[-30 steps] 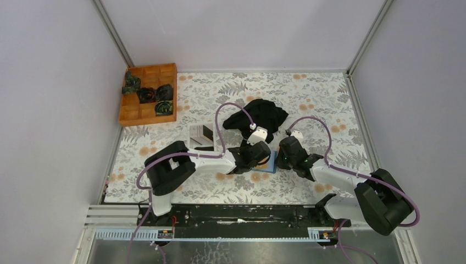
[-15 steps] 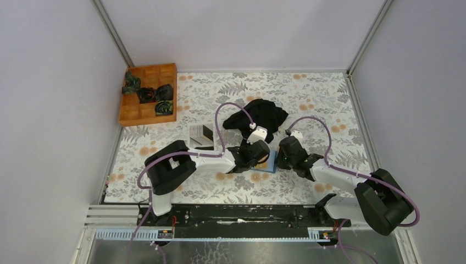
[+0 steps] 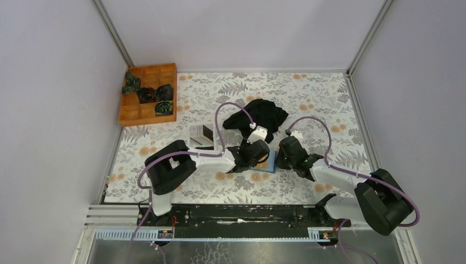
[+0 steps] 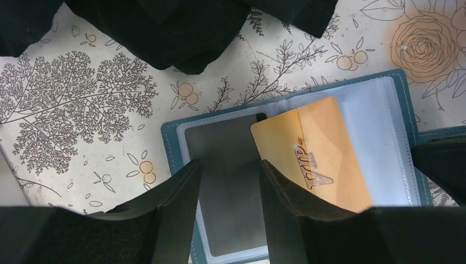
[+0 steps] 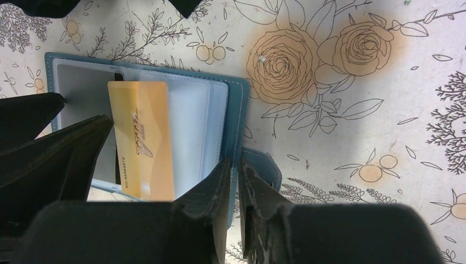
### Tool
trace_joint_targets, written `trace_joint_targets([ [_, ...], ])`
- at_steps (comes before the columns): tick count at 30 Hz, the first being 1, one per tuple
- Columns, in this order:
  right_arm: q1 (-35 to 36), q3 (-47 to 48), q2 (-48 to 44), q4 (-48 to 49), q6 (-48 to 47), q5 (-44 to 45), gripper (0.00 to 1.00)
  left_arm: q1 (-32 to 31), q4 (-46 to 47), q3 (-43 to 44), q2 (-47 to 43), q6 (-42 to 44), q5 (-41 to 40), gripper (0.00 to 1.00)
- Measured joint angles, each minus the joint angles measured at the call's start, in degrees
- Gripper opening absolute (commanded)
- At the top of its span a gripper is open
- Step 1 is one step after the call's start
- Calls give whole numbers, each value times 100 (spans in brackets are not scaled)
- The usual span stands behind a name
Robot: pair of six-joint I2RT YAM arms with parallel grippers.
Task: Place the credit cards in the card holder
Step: Insert the credit card into the card holder.
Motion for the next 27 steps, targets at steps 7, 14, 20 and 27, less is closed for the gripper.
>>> trace_joint_targets([
  [7,0,0,2,0,0,0,18,17,52,-11,0,0,55,51],
  [14,-2,0,9,4,0,0,18,17,186,-66,-4,4,90,51],
  [20,-2,0,11,11,0,-2,18,2,514,-186,-50,7,306,51],
  [27,-2,0,55,109,2,-9,18,-24,601,-295,-155,9,404,51],
])
